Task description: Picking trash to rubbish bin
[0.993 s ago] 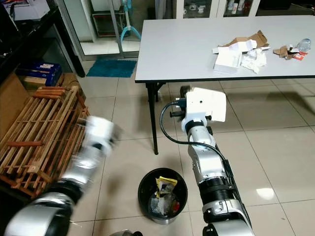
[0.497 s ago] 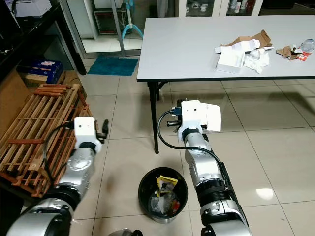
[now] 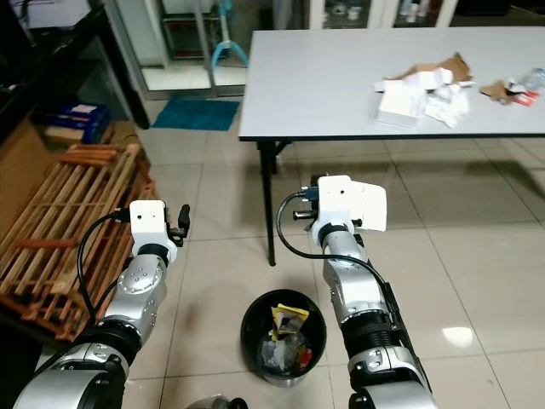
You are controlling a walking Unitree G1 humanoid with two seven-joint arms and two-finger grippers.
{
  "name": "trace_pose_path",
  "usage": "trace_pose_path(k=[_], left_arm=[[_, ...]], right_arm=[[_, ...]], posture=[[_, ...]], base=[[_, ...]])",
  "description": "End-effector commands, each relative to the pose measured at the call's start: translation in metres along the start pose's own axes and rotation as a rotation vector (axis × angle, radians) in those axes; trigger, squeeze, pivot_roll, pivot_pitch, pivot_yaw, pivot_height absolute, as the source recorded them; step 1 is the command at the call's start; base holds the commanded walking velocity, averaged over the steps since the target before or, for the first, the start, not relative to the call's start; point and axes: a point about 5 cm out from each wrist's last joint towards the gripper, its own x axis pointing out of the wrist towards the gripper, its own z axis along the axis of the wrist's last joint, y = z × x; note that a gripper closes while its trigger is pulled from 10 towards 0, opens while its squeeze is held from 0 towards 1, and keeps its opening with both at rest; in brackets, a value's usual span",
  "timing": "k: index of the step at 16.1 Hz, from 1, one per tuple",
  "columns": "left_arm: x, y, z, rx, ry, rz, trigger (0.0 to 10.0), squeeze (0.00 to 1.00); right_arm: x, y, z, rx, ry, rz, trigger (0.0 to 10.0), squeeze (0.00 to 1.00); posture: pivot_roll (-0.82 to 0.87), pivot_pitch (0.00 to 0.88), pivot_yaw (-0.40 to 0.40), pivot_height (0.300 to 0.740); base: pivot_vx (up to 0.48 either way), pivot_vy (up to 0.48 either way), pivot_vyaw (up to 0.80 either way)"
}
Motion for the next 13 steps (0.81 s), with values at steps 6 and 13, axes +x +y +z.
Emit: trace_pose_path(k=[6,13], left_arm=[[0.003,-0.003,0.005,0.008,-0.006,-0.006,10.0,0.0],[0.002,-0.005,0.005,-0.001,-0.008,0.005,10.0,0.0]], right_arm=[[0.018,0.029,-0.026,0.172,0.256,0.092,10.0,0.0],[-0.01,0.069,-0.081,0.152,0.525,0.24,10.0,0.0]], posture=[[0.02,0.0,0.034,0.74],[0.04,0.011,0.011,0.74]], base=[[0.0,0.0,0.0],[0.0,0.0,0.0]])
